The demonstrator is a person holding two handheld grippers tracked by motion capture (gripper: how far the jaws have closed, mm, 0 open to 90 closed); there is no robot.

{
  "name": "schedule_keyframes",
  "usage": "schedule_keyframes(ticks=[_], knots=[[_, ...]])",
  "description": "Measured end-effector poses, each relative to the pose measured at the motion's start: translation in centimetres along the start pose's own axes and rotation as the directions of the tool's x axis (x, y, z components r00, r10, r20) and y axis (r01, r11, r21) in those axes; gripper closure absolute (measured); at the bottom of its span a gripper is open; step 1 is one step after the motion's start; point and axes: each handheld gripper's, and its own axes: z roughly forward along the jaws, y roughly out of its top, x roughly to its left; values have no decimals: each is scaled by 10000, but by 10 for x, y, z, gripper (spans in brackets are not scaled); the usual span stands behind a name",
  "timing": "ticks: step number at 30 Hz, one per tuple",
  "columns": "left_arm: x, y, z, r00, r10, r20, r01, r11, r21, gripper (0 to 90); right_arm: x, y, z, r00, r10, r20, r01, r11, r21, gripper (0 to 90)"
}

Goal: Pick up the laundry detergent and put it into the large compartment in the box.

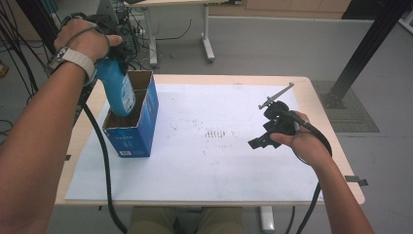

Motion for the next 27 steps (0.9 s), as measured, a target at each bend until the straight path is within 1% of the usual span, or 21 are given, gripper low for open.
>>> schedule_keyframes(ticks=[6,10,14,21,27], knots=[[2,1,7,10000,-7,28,7,10000,-30,371,-1,-1,0,10000,9,-12,-9,10000,15,92],[5,2,15,10000,-64,67,64,10000,19,371,-1,-3,0,10000,73,-1,-73,10000,-8,92],[7,2,22,10000,-7,86,7,10000,5,371,-2,-4,1,9999,116,-6,-116,9999,6,92],[7,2,28,10000,65,29,-65,10000,-1,371,-2,-3,2,10000,54,-28,-54,10000,3,92],[9,2,34,9999,81,117,-82,10000,37,371,-2,-3,3,9999,105,-36,-105,9999,25,92]])
